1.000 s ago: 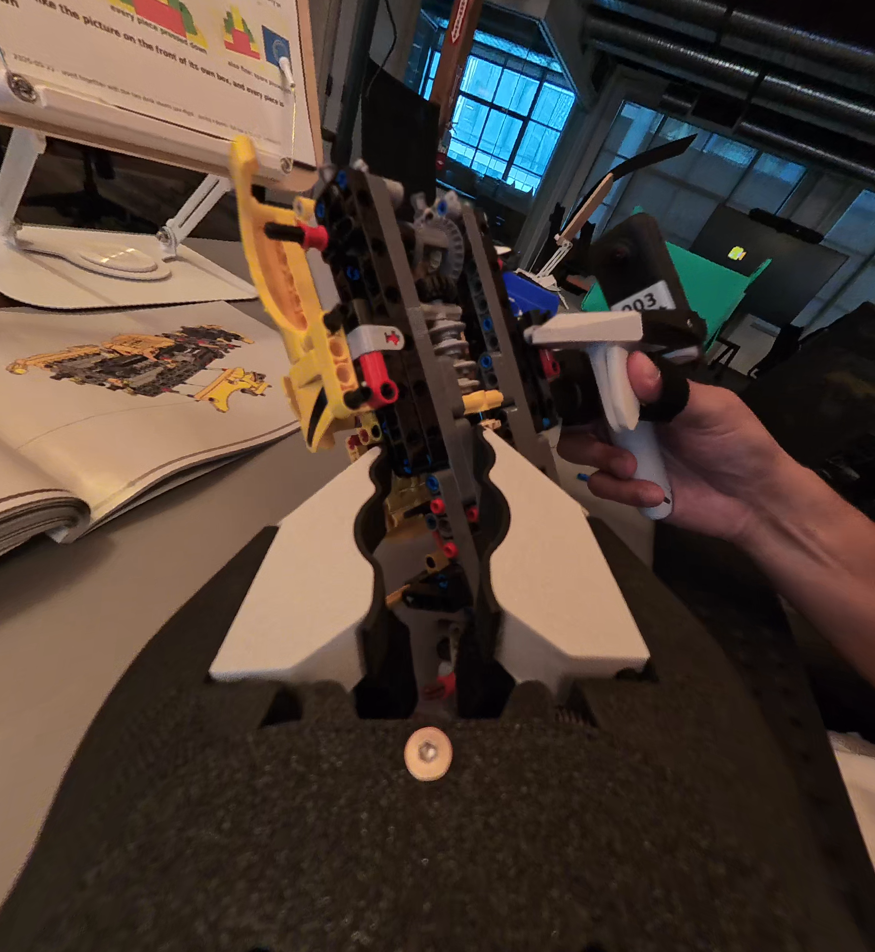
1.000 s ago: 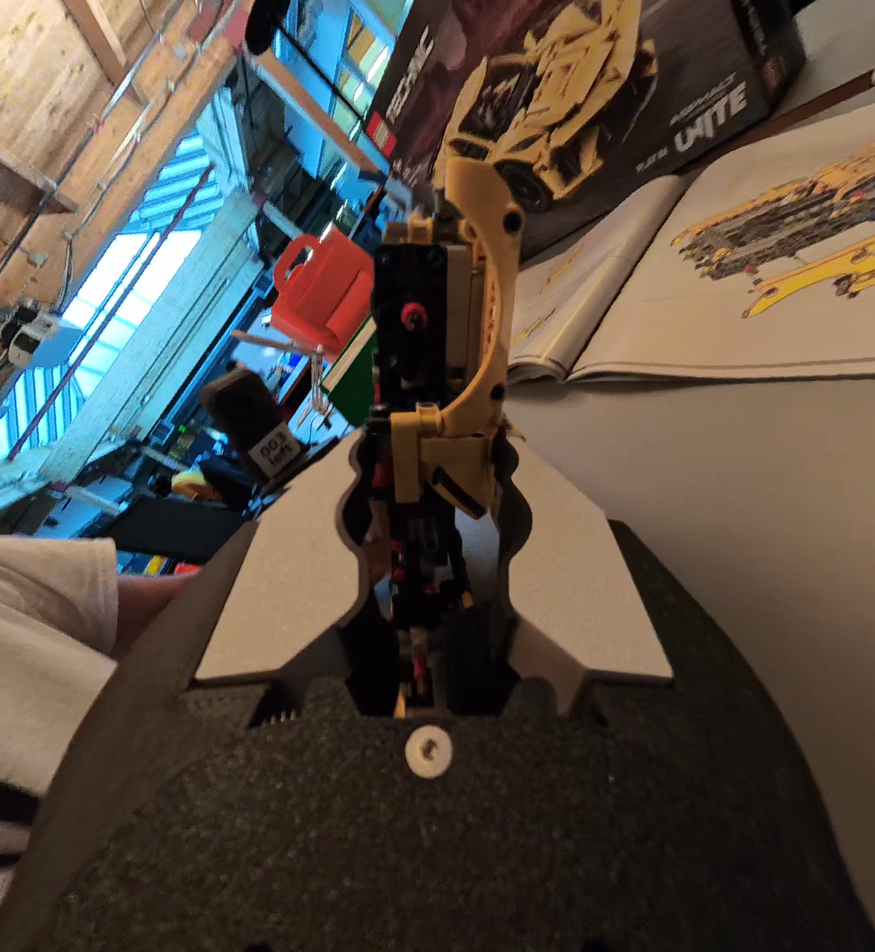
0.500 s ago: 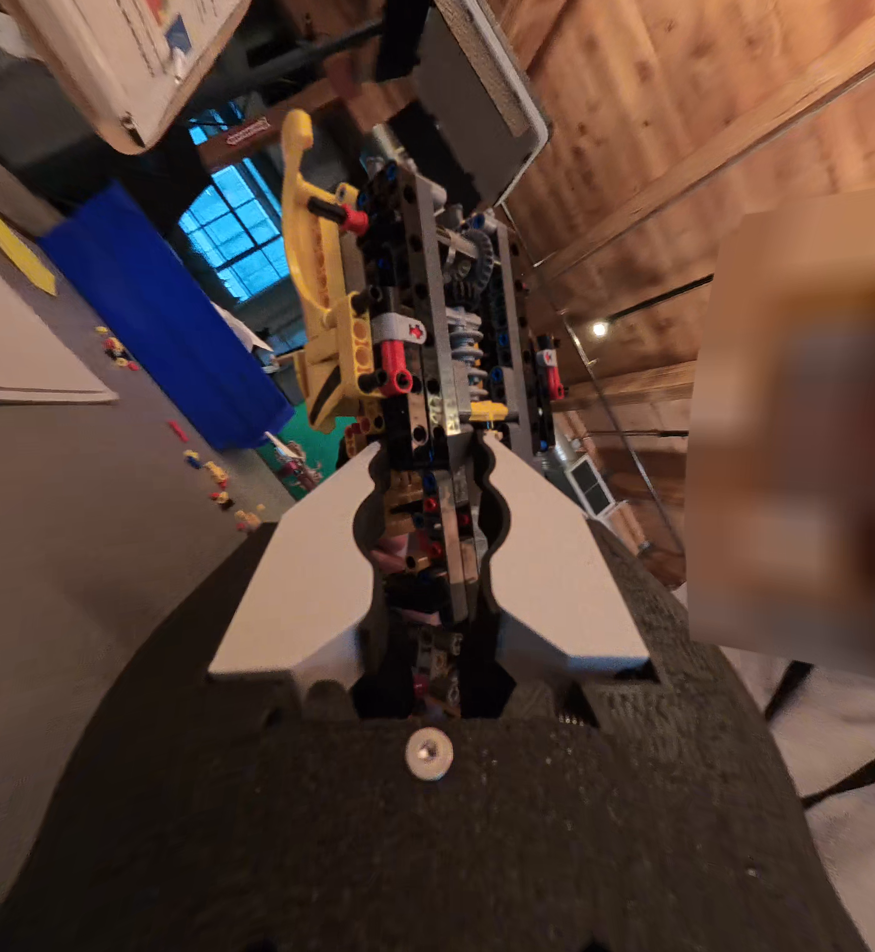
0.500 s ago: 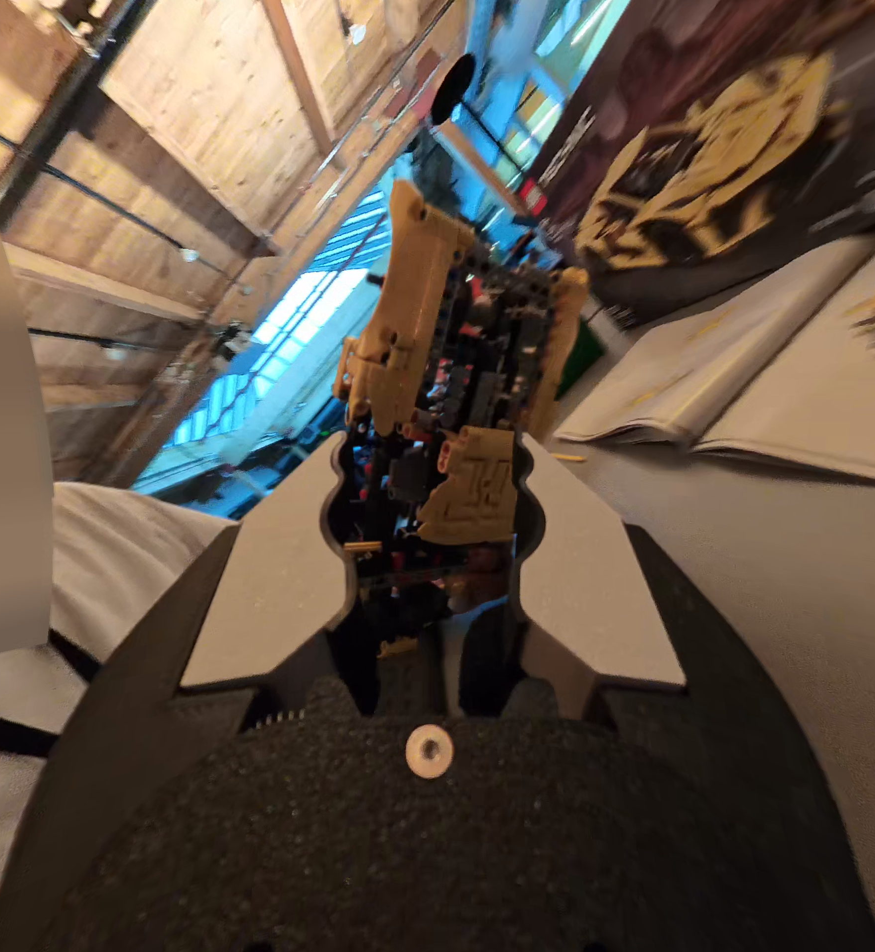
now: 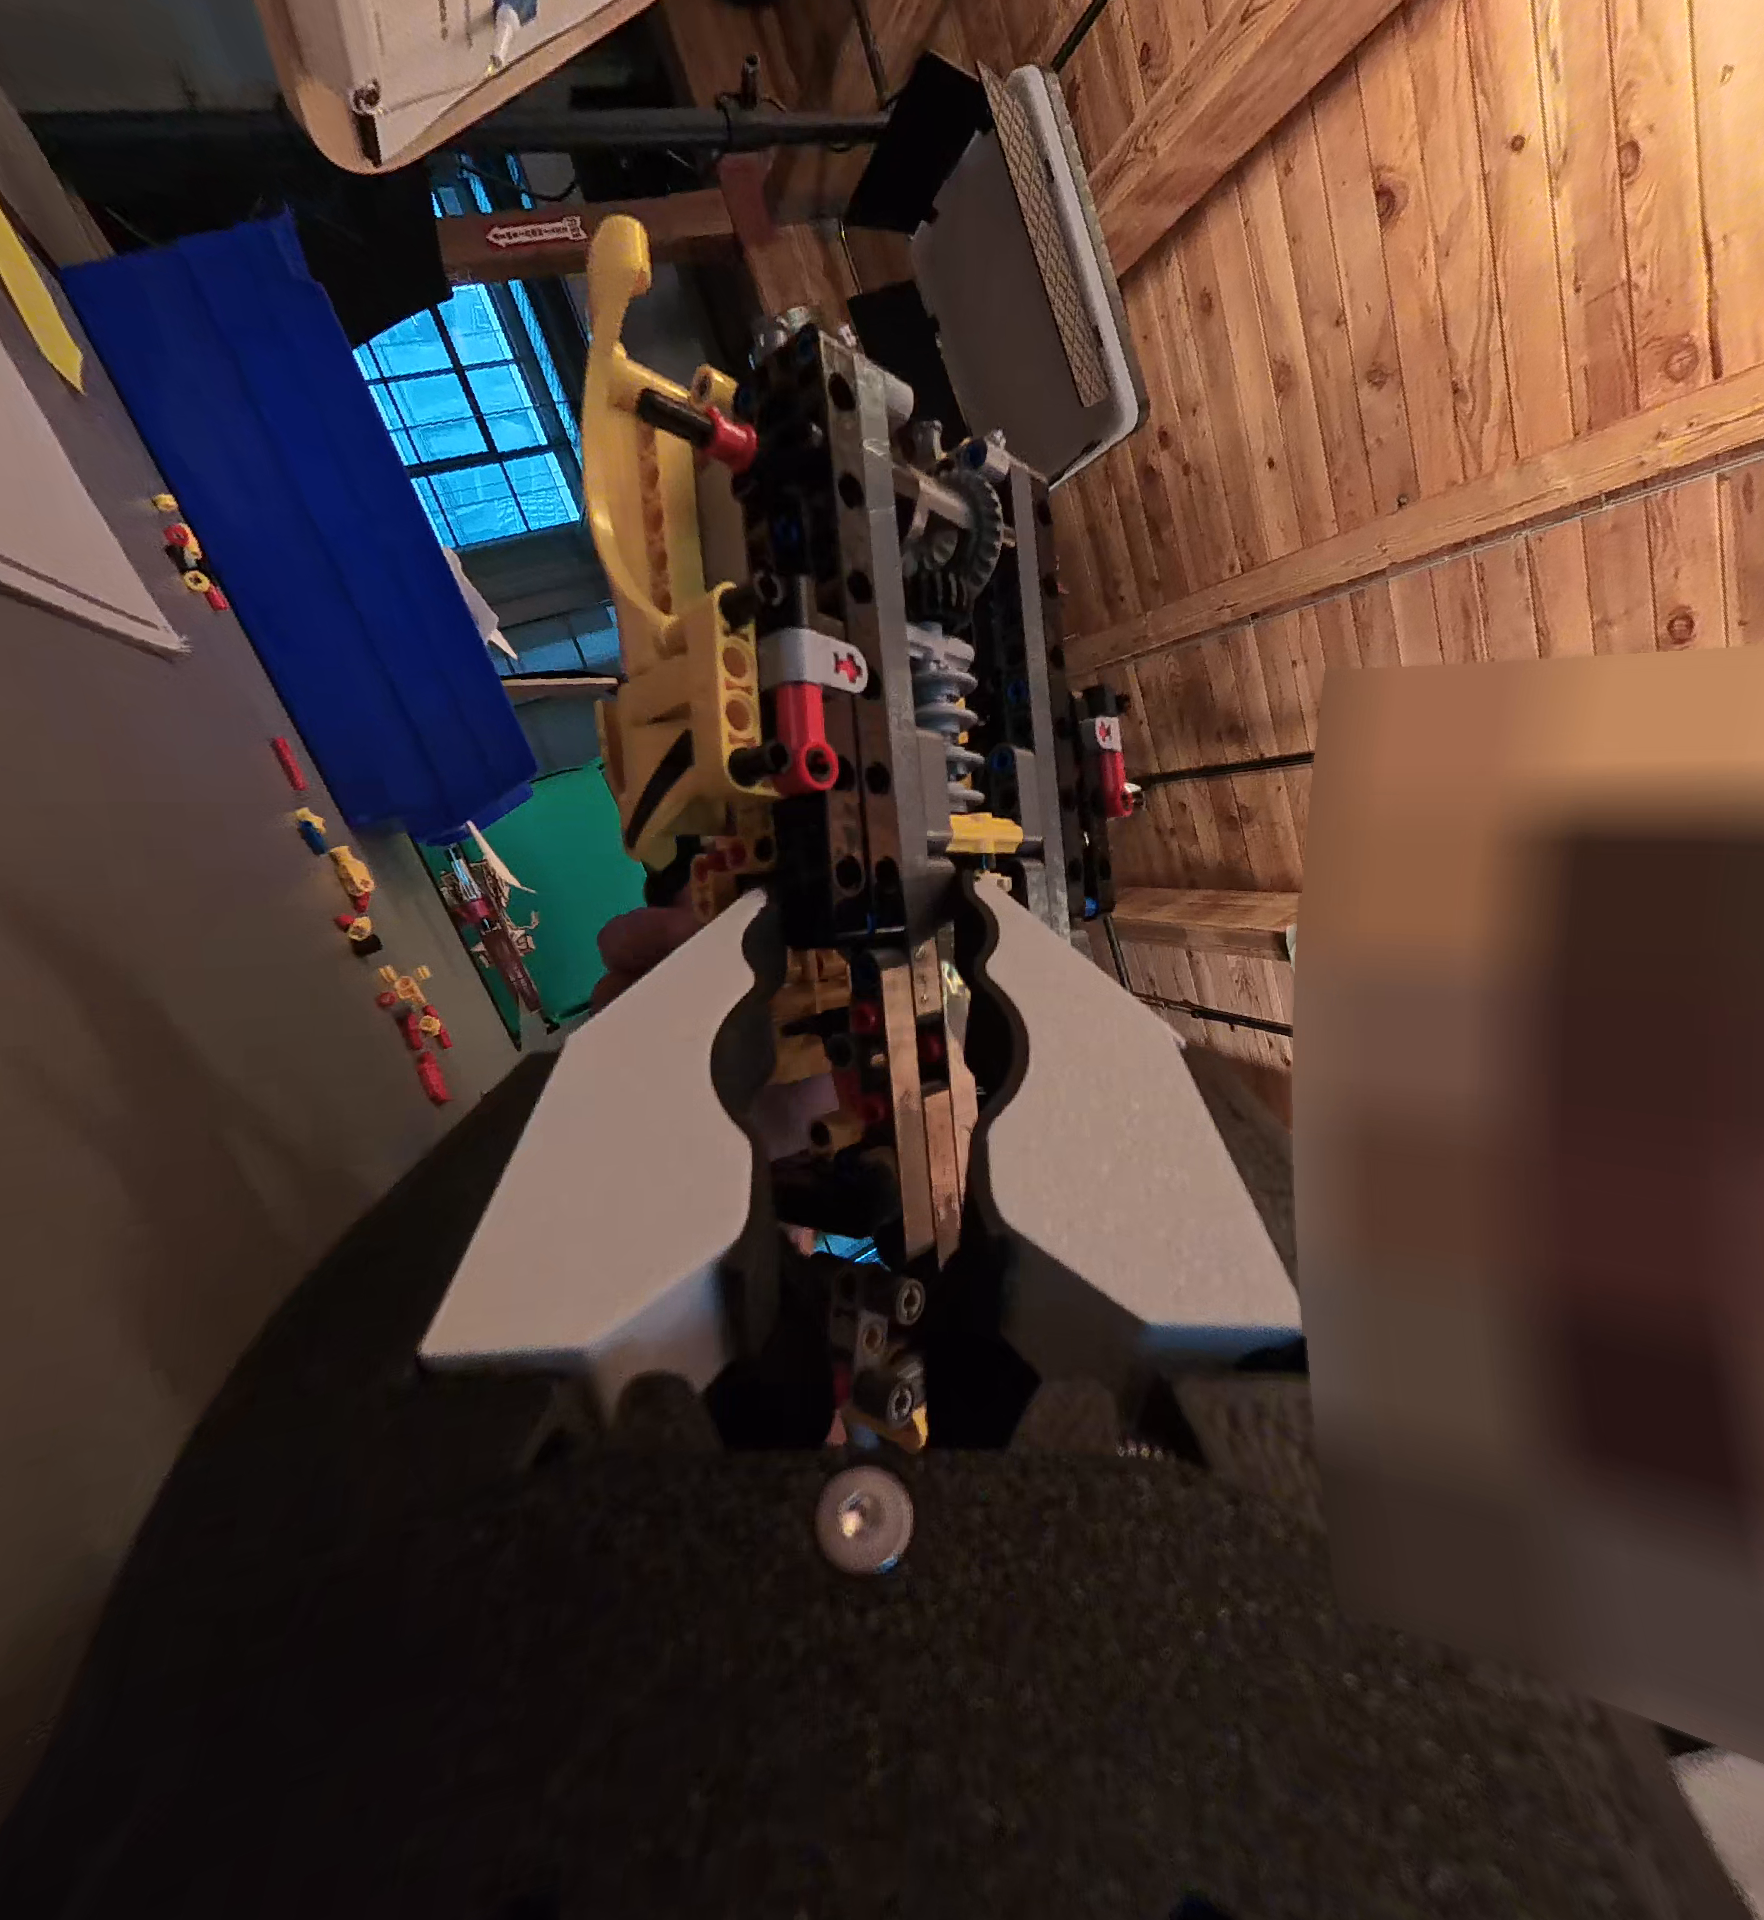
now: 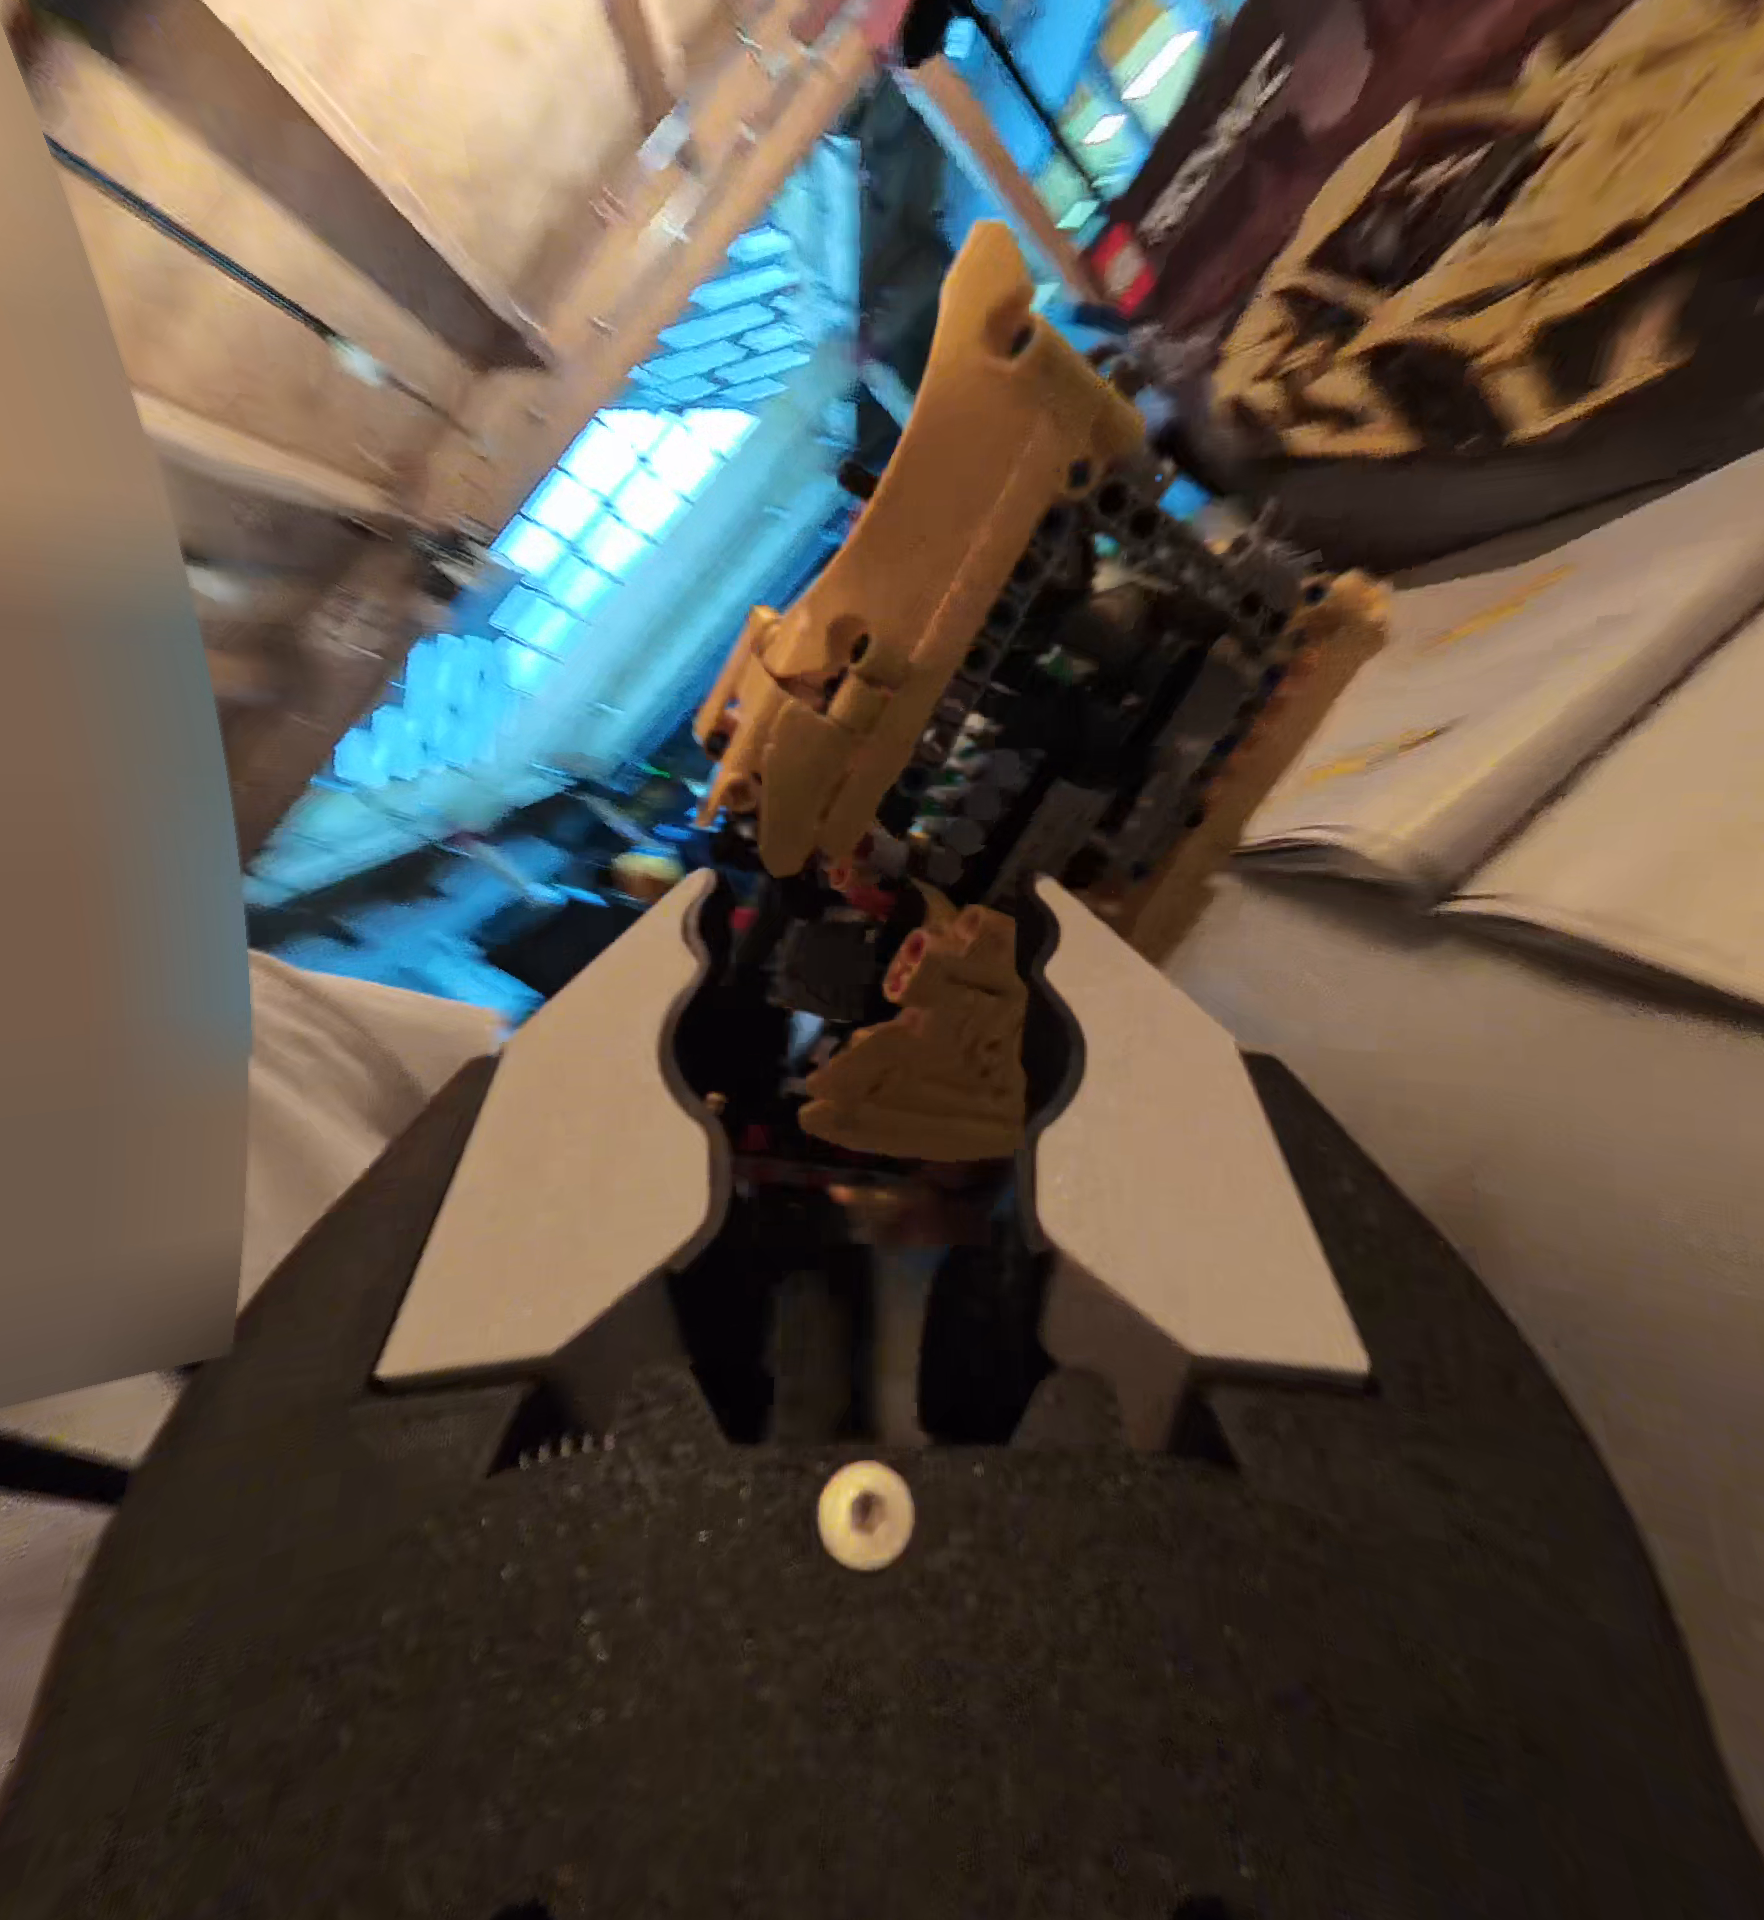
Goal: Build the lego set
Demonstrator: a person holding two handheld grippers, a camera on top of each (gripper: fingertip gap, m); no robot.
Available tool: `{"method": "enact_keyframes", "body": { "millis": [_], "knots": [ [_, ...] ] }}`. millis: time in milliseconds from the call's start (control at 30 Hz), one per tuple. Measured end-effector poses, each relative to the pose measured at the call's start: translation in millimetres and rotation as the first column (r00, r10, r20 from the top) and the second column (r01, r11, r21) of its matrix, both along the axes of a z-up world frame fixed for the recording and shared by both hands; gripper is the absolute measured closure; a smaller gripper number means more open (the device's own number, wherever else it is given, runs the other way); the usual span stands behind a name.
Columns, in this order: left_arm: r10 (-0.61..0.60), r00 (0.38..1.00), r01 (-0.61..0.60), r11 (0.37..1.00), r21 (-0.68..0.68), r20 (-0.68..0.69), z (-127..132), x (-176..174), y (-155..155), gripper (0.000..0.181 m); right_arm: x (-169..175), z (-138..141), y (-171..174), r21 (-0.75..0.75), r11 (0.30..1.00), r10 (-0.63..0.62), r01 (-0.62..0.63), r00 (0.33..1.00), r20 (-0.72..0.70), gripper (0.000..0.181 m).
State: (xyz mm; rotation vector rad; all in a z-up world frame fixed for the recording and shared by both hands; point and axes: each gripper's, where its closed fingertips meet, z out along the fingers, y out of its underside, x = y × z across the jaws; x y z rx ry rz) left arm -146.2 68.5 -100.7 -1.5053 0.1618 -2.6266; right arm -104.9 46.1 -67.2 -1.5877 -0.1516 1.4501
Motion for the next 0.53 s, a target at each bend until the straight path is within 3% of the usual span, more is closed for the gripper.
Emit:
{"method": "enact_keyframes", "body": {
  "millis": [100, 200, 300, 367, 533],
  "knots": [
    [-0.005, 1.000, 0.005, 1.000, -0.012, 0.006, 0.1, -0.2, 0.1, 0.150, 0.4, 13.0, -2.2, -0.013, 0.996, 0.085, -0.091, 0.967, -0.240, 0.121],
    [-0.015, 1.000, 0.015, 1.000, 0.014, 0.021, 3.1, -1.7, -2.4, 0.150, -1.4, 5.5, 3.0, -0.095, 0.988, 0.092, -0.124, 0.953, -0.289, 0.108],
    [-0.021, 1.000, 0.018, 0.987, 0.159, 0.012, 10.9, -3.3, -11.3, 0.150, -6.1, 8.8, -0.7, -0.147, 0.962, 0.159, -0.229, 0.912, -0.379, 0.098],
    [-0.029, 0.999, 0.031, 0.973, 0.228, -0.015, 11.5, -1.0, -18.6, 0.150, -10.9, 7.5, -3.6, -0.170, 0.950, 0.188, -0.260, 0.917, -0.352, 0.090],
    [-0.055, 0.998, 0.052, 0.977, 0.208, 0.013, 14.0, 0.9, -24.4, 0.150, -16.1, 9.9, -6.5, -0.152, 0.955, 0.197, -0.254, 0.929, -0.315, 0.081]
  ]
}}
